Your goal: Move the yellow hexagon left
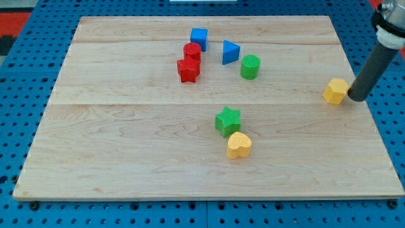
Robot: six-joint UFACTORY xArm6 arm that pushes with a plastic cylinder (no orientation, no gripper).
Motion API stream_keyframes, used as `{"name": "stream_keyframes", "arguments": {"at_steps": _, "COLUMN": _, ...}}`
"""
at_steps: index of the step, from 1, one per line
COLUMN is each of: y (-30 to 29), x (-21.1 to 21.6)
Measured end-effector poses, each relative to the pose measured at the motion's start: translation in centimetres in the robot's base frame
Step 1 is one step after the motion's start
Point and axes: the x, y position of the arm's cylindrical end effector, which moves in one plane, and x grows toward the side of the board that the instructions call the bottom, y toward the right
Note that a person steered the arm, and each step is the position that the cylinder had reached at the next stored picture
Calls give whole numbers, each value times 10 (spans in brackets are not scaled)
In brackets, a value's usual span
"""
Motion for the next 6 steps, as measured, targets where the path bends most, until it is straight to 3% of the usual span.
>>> {"name": "stream_keyframes", "arguments": {"at_steps": 2, "y": -45, "x": -8}}
{"name": "stream_keyframes", "arguments": {"at_steps": 3, "y": 12, "x": 7}}
{"name": "stream_keyframes", "arguments": {"at_steps": 6, "y": -88, "x": 22}}
